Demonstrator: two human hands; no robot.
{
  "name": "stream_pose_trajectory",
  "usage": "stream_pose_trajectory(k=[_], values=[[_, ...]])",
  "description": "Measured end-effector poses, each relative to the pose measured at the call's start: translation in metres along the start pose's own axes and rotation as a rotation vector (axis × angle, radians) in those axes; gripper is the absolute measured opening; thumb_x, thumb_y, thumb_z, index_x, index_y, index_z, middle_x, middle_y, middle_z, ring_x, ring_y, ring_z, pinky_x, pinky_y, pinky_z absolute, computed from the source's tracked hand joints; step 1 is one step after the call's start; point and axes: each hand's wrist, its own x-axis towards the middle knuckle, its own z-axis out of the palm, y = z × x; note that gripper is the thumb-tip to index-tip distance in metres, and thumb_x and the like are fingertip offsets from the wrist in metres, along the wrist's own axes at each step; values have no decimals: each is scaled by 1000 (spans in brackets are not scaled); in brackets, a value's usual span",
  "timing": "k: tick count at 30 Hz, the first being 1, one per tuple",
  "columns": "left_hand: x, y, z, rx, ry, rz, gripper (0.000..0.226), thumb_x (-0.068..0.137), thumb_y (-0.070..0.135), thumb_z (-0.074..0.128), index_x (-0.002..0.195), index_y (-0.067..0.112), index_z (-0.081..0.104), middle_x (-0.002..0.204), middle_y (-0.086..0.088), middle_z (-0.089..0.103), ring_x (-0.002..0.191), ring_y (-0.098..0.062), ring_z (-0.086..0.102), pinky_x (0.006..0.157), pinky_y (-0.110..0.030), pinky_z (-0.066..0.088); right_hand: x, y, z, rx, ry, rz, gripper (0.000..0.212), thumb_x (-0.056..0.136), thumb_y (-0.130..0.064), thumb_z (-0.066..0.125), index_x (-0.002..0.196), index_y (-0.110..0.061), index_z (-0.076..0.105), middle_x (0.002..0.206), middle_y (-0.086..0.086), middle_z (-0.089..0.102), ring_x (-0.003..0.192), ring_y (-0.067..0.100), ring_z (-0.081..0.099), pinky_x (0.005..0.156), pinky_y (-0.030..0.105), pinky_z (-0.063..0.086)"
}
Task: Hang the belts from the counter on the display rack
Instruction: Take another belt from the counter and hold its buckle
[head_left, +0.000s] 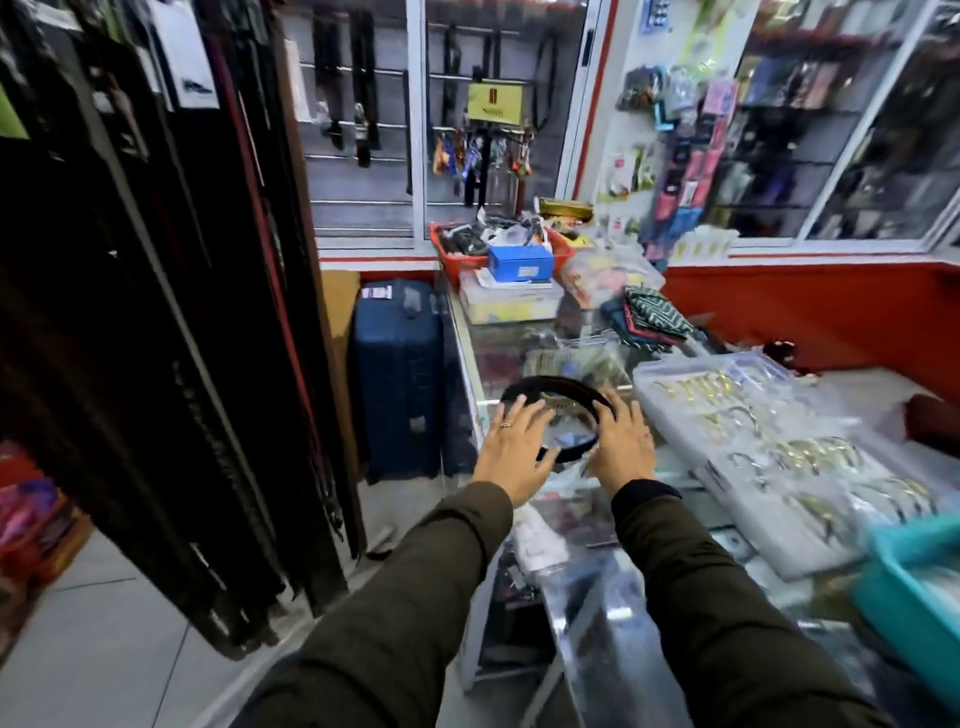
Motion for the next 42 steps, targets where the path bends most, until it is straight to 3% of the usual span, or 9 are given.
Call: stream_pose_trajectory(k=[4,8,15,21,26,33,36,39,42], values=[[32,14,21,55,-251,-58,66,100,40,53,154,10,33,160,-11,37,149,-30,30,125,-43,18,27,21,8,-105,-167,-94,56,98,4,44,151,-12,36,165,4,23,138,42,33,114,47,35],[45,17,37,42,-368,-135,68,95,51,57,147,10,43,143,-17,54,133,-37,48,109,-45,42,39,30,19,-84,-239,-116,37,100,-5,46,135,-13,57,138,13,61,128,36,44,108,41,39],[34,6,40,63,-187,-136,36,94,39,59,119,13,64,123,-12,67,119,-33,58,102,-40,45,44,25,9,50,-260,-129,32,86,6,62,112,-7,76,115,20,74,113,35,67,100,41,52],[5,-27,27,-66,-125,-190,18,99,21,56,111,10,64,120,-14,64,117,-35,58,90,-41,50,23,-1,1,-11,-290,-243,26,85,-8,75,110,-14,78,111,13,77,110,32,69,90,36,54],[-28,-63,11,-204,129,-269,27,102,19,51,126,16,62,158,-6,30,152,-29,17,117,-42,31,13,-41,-1,166,-338,-310,23,86,-14,76,108,-6,76,109,14,76,104,30,70,80,26,46],[-59,-78,-48,-1017,548,-559,36,99,16,61,135,17,57,129,-17,60,112,-33,63,93,-50,58,-5,-111,-21,540,-263,-385,24,81,-17,82,101,-5,79,99,10,79,85,12,70,77,24,53],[-68,-84,-69,-1323,609,-612,44,94,11,69,135,13,53,117,-14,66,109,-32,67,78,-36,63,-13,-134,-30,798,-282,-318,31,78,-14,84,104,2,77,101,17,78,92,20,73,81,29,56],[-80,-85,-88,-1275,576,-534,20,92,9,70,111,13,66,109,-15,72,98,-25,71,63,-19,60,-19,-153,-41,998,-292,-266,38,75,-16,87,104,5,75,102,23,77,88,21,71,77,33,58],[-87,-89,-107,-1089,650,-486,24,89,12,74,112,6,70,114,-19,73,84,-8,68,71,-20,57,-26,-167,-48,1108,-319,-270,37,72,-25,89,100,-3,77,101,18,79,88,18,75,63,24,58]])
